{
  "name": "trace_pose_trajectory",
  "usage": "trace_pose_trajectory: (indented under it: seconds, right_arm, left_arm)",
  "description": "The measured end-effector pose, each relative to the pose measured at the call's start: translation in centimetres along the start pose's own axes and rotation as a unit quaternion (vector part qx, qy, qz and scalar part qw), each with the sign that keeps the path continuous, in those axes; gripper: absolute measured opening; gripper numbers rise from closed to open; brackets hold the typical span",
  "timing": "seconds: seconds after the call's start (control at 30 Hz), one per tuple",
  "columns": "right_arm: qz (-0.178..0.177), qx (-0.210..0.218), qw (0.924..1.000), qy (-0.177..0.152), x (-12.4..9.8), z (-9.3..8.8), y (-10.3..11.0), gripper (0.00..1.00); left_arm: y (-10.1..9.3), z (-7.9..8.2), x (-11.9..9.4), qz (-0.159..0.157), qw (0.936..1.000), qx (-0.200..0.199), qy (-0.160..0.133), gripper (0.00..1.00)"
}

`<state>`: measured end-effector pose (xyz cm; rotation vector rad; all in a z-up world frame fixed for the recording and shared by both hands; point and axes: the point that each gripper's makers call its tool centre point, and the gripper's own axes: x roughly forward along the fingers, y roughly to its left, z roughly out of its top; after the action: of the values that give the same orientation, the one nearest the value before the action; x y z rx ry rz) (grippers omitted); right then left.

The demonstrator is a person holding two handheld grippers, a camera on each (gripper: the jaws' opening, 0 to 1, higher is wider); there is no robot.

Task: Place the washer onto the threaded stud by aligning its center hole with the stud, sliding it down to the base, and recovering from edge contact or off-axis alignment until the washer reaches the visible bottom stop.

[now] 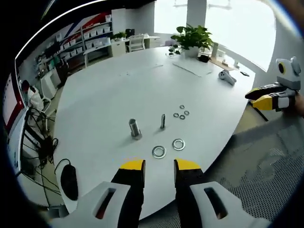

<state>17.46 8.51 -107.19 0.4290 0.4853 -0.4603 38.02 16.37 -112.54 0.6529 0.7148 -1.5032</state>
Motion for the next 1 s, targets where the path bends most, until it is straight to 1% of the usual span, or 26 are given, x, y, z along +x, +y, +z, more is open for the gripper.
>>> trace_pose_trajectory:
  seconds: [0.07,0.17,0.27,0.4,0.43,0.53,0.63,0.7,0.73,0.83,0.93,1.0]
  right_arm:
    - [-0.001,0.000,1.0000,0.002,0.0,0.0,-0.1,0.32]
    - [-0.001,-0.002,1.0000,0.005,0.0,-0.2,-0.1,0.32]
    - [-0.003,-0.001,1.0000,0.006,0.1,-0.2,-0.2,0.32]
    - [-0.006,0.001,1.0000,0.005,0.0,-0.2,-0.3,0.32]
    - [-0.006,0.000,1.0000,0.005,0.0,-0.2,-0.3,0.32]
    - [-0.007,0.000,1.0000,0.004,0.0,-0.2,-0.4,0.32]
    - [-0.008,0.000,0.9999,0.008,0.1,-0.3,-0.5,0.32]
    - [-0.010,0.001,0.9999,0.007,0.1,-0.3,-0.6,0.32]
    - [-0.010,0.002,0.9999,0.006,0.1,-0.3,-0.6,0.32]
    - [-0.012,0.002,0.9999,0.005,0.1,-0.2,-0.7,0.32]
    - [-0.014,0.002,0.9999,0.006,0.1,-0.3,-0.8,0.32]
    - [-0.014,0.002,0.9999,0.006,0.1,-0.3,-0.8,0.32]
  left_arm:
    - [-0.1,0.0,0.7,-0.006,0.9999,-0.005,0.008,0.23]
    - [0.0,-0.6,2.4,-0.009,0.9994,0.015,0.029,0.23]
    - [-0.2,-0.6,3.1,-0.014,0.9988,0.022,0.041,0.24]
    - [-0.2,-1.0,4.9,-0.024,0.9974,0.028,0.063,0.25]
    - [-0.3,-1.2,5.3,-0.025,0.9965,0.032,0.073,0.25]
    - [-0.3,-1.7,6.4,-0.029,0.9952,0.039,0.085,0.26]
    - [-0.6,-1.8,7.3,-0.035,0.9937,0.045,0.097,0.27]
    - [-0.4,-2.3,7.9,-0.039,0.9916,0.054,0.111,0.27]
    - [-0.6,-2.3,8.3,-0.040,0.9907,0.059,0.116,0.27]
    - [-0.9,-2.2,8.8,-0.044,0.9894,0.059,0.125,0.28]
    - [-0.6,-2.2,9.6,-0.047,0.9889,0.052,0.131,0.28]
    - [-0.5,-2.4,9.9,-0.048,0.9875,0.057,0.139,0.28]
